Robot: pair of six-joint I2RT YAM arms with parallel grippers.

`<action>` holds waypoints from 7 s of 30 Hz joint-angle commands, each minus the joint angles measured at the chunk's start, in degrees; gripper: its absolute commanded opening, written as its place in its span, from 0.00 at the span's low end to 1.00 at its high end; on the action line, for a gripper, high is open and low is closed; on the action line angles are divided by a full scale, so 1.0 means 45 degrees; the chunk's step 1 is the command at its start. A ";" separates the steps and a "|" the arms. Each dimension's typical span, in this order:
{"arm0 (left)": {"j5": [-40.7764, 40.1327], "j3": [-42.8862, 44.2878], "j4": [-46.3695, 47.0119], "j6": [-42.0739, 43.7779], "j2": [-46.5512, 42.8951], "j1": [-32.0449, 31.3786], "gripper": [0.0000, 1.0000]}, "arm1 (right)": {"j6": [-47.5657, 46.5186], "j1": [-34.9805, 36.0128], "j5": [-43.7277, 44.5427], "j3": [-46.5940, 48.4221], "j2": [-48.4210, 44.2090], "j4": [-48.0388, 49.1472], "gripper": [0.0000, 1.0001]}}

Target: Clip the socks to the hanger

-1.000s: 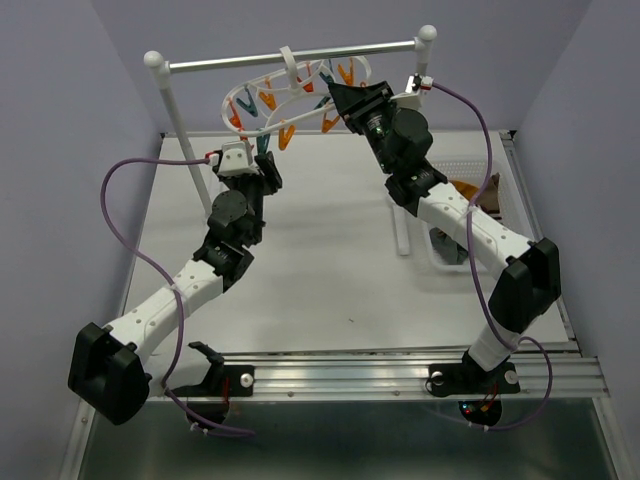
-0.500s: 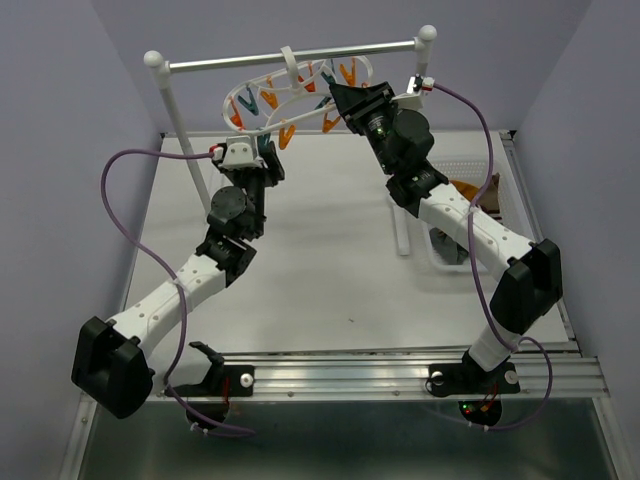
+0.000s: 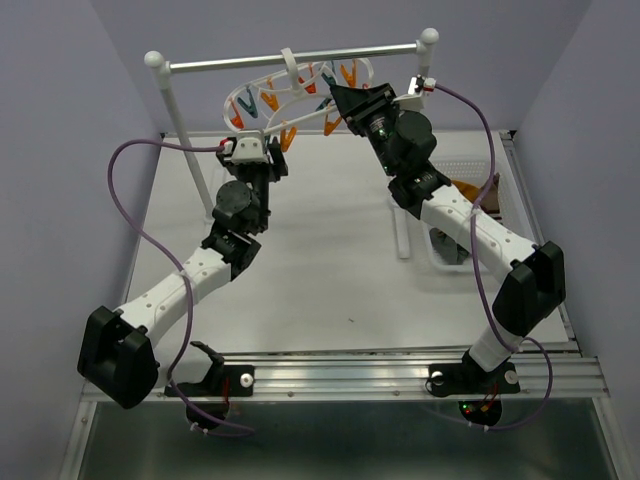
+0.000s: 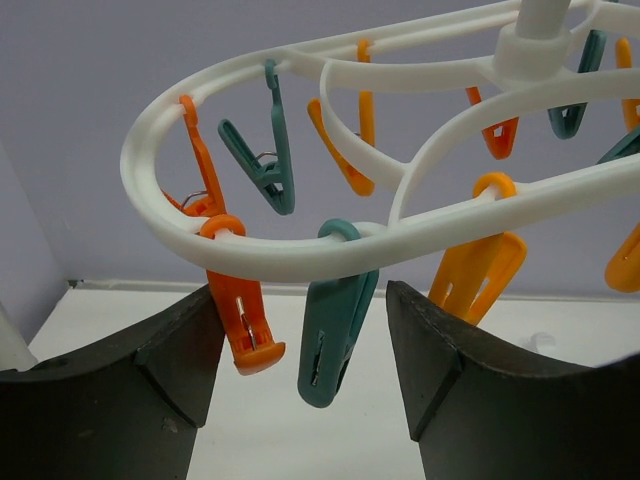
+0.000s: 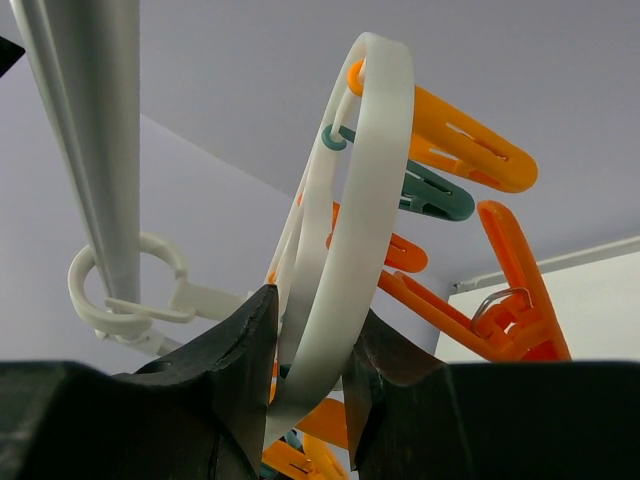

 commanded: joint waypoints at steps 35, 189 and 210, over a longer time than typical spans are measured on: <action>-0.1464 0.1235 0.3190 0.1918 0.0939 -0.0081 0.62 | -0.0577 0.0214 -0.0722 -0.0181 -0.0475 -0.0066 0.34; 2.5509 0.6781 -0.4564 0.2796 0.5118 0.7810 0.94 | -0.4269 -0.1270 -0.3281 0.2729 0.0208 -0.5144 0.31; 2.2969 0.2271 0.8202 -0.5318 0.3711 0.7790 0.83 | -0.3722 -0.1270 -0.3534 0.2358 0.0110 -0.4519 0.29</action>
